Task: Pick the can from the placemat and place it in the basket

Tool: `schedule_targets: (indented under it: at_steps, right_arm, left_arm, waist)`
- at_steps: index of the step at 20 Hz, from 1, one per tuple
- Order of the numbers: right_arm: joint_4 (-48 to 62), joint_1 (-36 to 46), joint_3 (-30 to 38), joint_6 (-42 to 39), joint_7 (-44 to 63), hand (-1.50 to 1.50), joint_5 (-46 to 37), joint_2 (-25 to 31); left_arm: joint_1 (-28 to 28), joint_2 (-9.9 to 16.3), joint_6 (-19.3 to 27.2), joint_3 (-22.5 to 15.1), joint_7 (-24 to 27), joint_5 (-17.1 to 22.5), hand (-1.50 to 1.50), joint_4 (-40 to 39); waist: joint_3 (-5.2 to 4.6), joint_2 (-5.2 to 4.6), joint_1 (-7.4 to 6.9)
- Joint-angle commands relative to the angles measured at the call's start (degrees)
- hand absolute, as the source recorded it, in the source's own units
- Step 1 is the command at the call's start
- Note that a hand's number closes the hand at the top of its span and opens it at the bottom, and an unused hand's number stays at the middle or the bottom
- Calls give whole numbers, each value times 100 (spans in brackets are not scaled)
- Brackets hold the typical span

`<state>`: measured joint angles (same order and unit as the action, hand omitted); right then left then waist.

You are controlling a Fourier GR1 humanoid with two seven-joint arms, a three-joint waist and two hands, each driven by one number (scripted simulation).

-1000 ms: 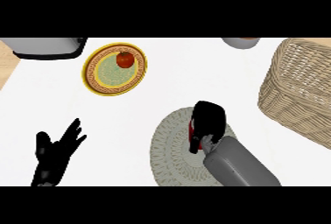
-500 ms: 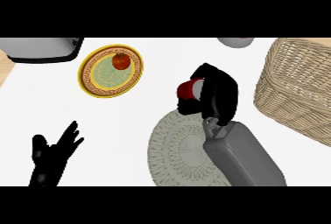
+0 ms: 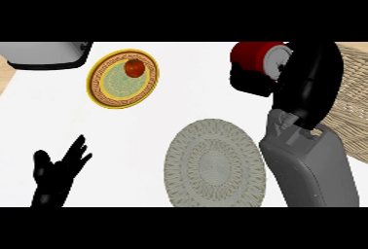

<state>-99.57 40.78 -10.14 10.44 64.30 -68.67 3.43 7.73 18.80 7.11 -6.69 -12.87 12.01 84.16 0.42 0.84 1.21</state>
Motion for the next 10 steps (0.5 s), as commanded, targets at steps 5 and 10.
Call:
schedule_targets:
  at_steps: [5, 10]
  right_arm:
    - [-522, 976, 1458, -1313, 708, 150, 184, 648]
    - [-408, 920, 2092, -1682, 445, 150, 527, 1004]
  left_arm:
    - [-7, -289, 93, -235, 11, -266, 0, -493]
    - [-197, -117, -166, 47, -71, -53, 0, -706]
  waist:
    - [-50, -61, -32]
    - [-48, -75, -31]
